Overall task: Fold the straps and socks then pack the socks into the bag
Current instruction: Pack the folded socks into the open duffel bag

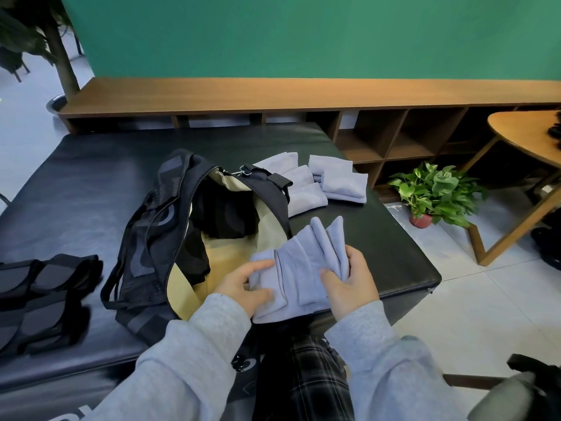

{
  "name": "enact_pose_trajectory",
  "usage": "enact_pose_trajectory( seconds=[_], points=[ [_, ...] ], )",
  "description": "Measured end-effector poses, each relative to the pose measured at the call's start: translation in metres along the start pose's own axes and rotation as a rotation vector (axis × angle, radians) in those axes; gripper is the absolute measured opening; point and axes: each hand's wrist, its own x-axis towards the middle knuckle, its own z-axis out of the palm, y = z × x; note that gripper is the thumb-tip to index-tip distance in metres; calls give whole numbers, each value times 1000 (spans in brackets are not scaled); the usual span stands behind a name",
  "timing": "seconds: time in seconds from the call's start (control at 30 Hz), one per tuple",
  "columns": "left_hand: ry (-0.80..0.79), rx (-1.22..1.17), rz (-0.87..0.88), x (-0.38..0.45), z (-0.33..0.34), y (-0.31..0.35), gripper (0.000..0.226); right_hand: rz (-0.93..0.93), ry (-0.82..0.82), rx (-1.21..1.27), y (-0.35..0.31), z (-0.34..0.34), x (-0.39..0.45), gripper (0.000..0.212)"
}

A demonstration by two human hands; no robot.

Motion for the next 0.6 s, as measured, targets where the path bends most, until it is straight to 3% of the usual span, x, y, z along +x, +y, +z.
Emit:
enact_pose_trajectory(
  seconds=[0.1,0.3,0.6],
  points=[
    [94,-24,47,-2,0,0,41,-2,13,6,-1,0,0,33],
    [285,217,329,-15,0,17,26,-63,33,47,-9,3,-8,35],
    [217,179,548,-35,11,31,55,-285,-13,2,-18,26,-30,47]
  ],
)
